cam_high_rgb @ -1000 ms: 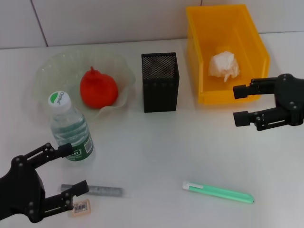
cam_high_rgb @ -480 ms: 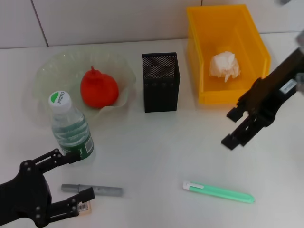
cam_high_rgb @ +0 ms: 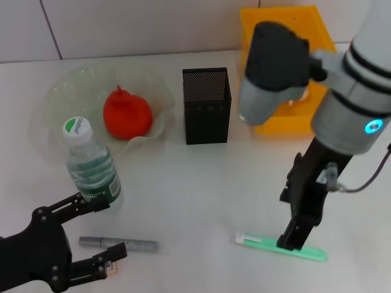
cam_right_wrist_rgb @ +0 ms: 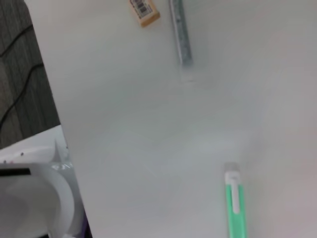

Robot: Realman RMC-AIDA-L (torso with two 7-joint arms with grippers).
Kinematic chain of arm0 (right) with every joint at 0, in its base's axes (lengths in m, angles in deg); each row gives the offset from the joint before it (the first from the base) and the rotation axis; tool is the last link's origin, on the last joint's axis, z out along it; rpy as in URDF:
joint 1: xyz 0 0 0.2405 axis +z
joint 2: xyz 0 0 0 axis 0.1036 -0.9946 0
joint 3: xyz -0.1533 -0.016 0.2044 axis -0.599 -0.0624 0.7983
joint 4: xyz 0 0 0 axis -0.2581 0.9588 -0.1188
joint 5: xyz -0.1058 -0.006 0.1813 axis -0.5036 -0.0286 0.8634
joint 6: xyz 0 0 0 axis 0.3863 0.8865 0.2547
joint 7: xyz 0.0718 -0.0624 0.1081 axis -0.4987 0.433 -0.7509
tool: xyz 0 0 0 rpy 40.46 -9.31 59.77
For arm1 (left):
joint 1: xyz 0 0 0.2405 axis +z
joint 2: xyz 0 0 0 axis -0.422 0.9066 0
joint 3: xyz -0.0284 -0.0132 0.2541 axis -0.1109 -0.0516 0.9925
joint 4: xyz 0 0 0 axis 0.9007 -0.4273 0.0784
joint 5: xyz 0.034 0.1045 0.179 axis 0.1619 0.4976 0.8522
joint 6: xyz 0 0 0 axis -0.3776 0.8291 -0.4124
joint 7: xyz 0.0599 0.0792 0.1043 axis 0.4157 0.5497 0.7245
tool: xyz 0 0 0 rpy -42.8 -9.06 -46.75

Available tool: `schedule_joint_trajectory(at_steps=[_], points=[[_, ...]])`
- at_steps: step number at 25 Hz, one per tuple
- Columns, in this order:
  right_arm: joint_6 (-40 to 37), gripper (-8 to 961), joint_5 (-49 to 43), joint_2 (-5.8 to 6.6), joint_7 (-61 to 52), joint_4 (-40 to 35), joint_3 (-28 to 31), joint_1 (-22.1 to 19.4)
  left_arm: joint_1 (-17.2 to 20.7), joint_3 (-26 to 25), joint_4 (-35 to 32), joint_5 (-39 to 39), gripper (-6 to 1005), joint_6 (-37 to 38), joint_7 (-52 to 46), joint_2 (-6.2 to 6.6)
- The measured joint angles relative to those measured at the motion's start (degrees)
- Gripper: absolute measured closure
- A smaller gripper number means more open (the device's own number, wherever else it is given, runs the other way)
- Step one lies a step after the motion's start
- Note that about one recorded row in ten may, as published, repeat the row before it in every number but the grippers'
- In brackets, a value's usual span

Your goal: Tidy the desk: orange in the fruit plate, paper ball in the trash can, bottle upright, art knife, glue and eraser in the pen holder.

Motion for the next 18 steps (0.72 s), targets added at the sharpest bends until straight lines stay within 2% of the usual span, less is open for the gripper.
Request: schedule_joint_trajectory(at_steps=[5, 6, 11, 18], points=[[4.7, 114, 1.1, -0.06, -2.8, -1.1, -4.4, -2.9, -0.3, 0.0, 0.0, 0.3, 185, -0.3, 0.3, -0.24], [6.3, 114, 0.8, -0.12, -2.9, -0.8, -6.7, -3.6, -0.5, 0.2, 0.1, 0.5, 185, -0.4, 0.5, -0.31], [10.8, 115, -0.6, -0.20, -2.9, 0.4, -11.8, -4.8, -0.5, 0.4, 0.1, 0.6, 184, -0.4, 0.6, -0.33], [14.5, 114, -0.9, -0.25, -3.1, 2.4, -14.8, -5.2, -0.5, 1.4, 0.1, 0.7, 184, -0.4, 0.6, -0.33]])
